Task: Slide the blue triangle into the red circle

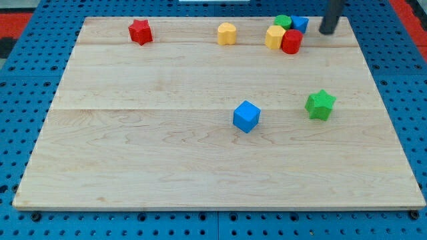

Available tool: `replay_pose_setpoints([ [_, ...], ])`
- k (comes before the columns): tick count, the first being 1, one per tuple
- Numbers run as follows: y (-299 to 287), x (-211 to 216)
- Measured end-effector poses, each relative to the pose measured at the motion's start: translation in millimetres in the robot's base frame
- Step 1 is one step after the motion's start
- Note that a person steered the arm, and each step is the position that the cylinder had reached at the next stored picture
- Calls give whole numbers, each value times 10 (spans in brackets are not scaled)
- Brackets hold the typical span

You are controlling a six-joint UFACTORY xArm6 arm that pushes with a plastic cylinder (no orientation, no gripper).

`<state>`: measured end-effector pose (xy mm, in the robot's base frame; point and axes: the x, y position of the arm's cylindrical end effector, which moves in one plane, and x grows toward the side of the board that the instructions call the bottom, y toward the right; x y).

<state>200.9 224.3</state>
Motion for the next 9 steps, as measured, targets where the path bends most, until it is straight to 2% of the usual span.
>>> replay_pose_setpoints([
  [1,-360,-98],
  [2,-1108,-33],
  [3,-903,190],
  [4,-900,-81],
  [6,-340,59],
  [7,-336,186],
  [9,-933,887],
])
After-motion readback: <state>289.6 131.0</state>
